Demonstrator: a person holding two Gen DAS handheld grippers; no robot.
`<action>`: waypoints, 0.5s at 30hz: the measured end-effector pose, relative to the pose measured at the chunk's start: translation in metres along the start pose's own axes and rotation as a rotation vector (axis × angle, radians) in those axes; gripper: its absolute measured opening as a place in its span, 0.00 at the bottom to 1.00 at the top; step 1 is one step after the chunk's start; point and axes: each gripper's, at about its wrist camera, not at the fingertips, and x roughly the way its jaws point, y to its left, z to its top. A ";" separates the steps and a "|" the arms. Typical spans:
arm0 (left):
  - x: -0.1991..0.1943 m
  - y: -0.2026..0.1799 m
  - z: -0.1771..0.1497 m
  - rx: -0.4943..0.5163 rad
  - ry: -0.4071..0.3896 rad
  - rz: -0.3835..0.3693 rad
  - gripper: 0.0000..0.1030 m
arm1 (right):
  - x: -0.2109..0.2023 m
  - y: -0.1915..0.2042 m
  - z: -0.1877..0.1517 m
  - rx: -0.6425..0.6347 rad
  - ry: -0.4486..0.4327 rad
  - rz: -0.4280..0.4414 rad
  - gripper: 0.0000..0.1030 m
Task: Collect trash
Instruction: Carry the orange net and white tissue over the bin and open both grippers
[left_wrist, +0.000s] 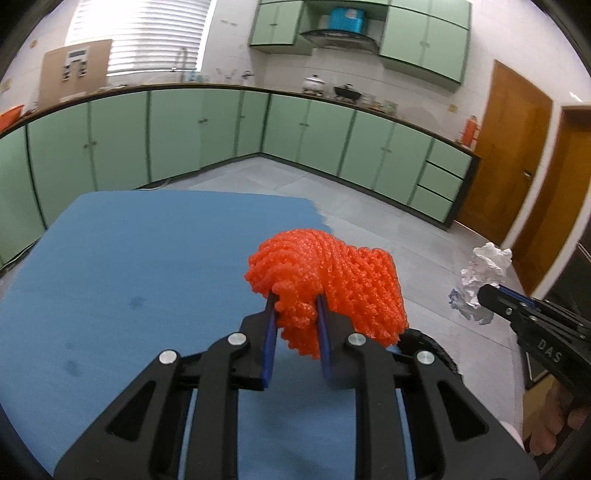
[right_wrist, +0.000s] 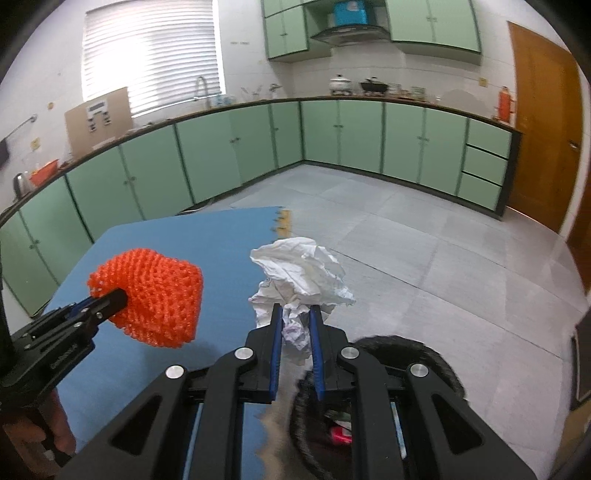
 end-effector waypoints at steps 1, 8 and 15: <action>0.002 -0.009 -0.002 0.008 0.005 -0.015 0.18 | -0.003 -0.008 -0.002 0.010 0.001 -0.012 0.14; 0.019 -0.073 -0.018 0.079 0.037 -0.093 0.17 | -0.019 -0.065 -0.019 0.073 0.000 -0.088 0.14; 0.042 -0.118 -0.043 0.139 0.097 -0.131 0.18 | -0.018 -0.111 -0.035 0.136 0.029 -0.143 0.14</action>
